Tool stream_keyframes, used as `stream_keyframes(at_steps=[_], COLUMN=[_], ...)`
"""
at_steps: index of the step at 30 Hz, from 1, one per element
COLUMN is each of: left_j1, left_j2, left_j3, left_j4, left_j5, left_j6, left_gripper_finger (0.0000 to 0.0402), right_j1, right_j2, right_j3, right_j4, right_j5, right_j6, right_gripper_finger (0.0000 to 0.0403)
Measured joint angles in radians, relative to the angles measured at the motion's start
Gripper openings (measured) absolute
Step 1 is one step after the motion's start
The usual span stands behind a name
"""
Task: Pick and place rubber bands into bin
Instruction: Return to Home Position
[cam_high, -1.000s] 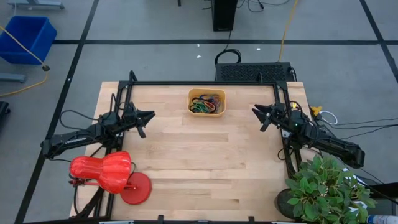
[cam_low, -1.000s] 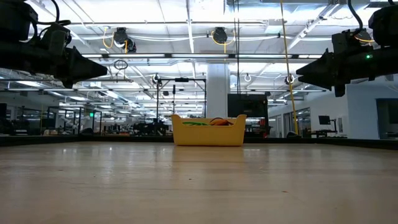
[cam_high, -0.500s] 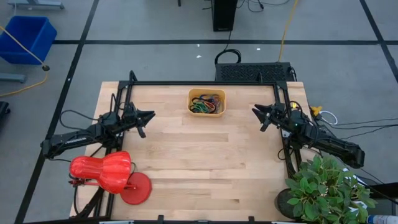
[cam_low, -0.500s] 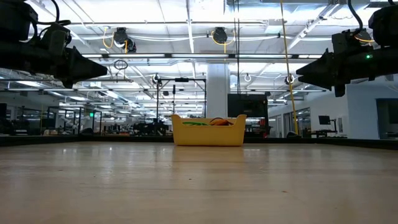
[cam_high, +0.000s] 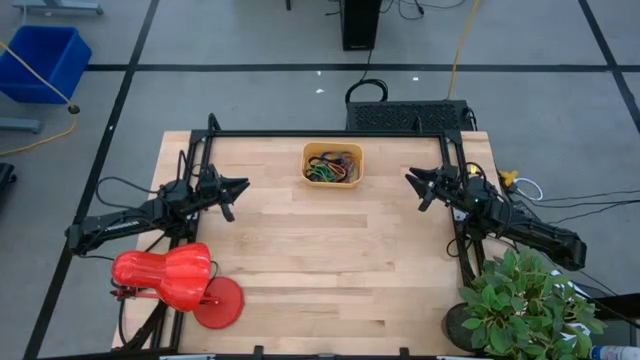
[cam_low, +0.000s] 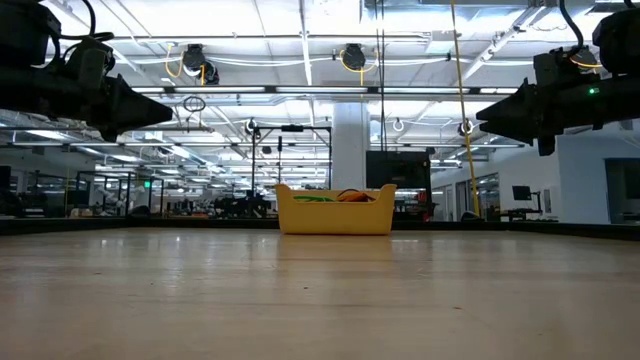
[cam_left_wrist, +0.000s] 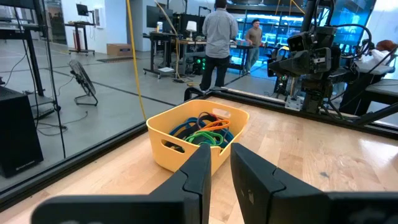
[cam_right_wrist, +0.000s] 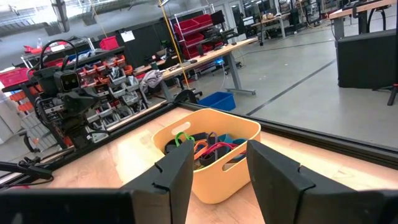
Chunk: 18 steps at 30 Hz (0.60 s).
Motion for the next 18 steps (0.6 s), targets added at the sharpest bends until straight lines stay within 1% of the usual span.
stream_keyframes(at_steps=[18], left_j1=[0.0], left_j2=[0.0], left_j3=[0.0], left_j4=[0.0], left_j5=[0.0], left_j6=[0.0], left_gripper_finger=[0.0067], right_j1=[0.0], right_j2=[0.0], right_j3=[0.0], right_j4=[0.0], right_j5=[0.0], right_j6=[0.0], right_gripper_finger=[0.0145])
